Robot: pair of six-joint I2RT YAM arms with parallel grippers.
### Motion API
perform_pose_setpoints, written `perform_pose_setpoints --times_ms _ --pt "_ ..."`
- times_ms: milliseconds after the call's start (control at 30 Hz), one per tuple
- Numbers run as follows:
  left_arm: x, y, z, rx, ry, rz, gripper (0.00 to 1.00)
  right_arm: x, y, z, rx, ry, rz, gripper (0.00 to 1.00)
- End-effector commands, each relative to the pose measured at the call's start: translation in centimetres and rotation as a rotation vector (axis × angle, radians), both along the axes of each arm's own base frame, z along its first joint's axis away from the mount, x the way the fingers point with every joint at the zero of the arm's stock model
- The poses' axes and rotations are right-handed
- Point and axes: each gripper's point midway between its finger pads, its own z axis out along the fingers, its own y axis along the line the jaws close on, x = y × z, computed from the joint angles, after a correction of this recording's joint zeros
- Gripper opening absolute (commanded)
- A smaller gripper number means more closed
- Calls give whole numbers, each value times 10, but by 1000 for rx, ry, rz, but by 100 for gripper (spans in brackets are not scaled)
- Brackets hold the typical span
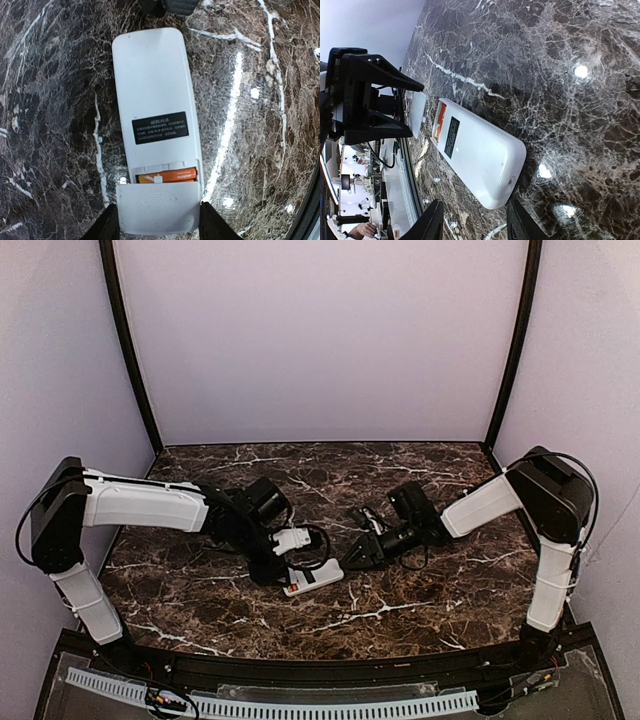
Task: Load the batteries into the remote control
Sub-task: Pick up the battery cover from the center of the board, then hold the remote control without the battery cover at the center of the board.
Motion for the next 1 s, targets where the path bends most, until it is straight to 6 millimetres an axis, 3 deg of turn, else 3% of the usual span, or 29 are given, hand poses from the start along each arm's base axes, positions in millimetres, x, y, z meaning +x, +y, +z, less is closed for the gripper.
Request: perform_pose_setpoints --times_ms 0,967 --pt "-4 4 -11 57 47 70 40 -5 4 -6 -5 4 10 42" --pt "-4 0 -27 110 71 68 42 -22 9 3 17 23 57 35"
